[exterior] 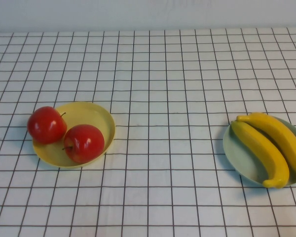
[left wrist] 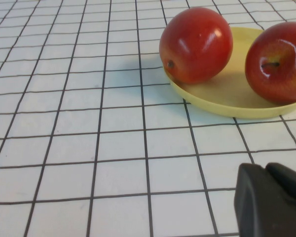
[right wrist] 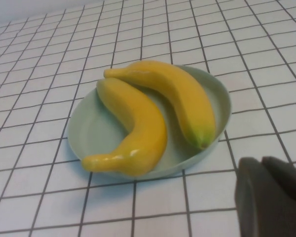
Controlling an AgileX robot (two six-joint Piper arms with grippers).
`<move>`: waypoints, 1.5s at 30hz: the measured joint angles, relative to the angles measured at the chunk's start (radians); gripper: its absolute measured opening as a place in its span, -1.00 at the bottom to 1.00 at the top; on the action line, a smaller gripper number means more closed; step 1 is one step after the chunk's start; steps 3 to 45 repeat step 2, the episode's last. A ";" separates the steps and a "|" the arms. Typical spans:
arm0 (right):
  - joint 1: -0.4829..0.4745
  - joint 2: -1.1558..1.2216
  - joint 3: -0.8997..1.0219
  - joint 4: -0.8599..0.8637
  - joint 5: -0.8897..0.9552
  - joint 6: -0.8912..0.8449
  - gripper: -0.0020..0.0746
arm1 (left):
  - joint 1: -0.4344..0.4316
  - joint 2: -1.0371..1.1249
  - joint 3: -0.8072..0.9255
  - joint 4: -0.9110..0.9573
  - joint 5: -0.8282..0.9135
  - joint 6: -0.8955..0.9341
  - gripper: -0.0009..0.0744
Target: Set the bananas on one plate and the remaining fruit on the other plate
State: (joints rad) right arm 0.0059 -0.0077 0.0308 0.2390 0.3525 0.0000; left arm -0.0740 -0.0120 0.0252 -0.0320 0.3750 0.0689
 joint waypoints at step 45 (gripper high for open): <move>0.000 0.000 0.000 0.000 0.000 0.000 -0.99 | 0.000 0.000 0.000 0.000 0.000 0.000 -0.99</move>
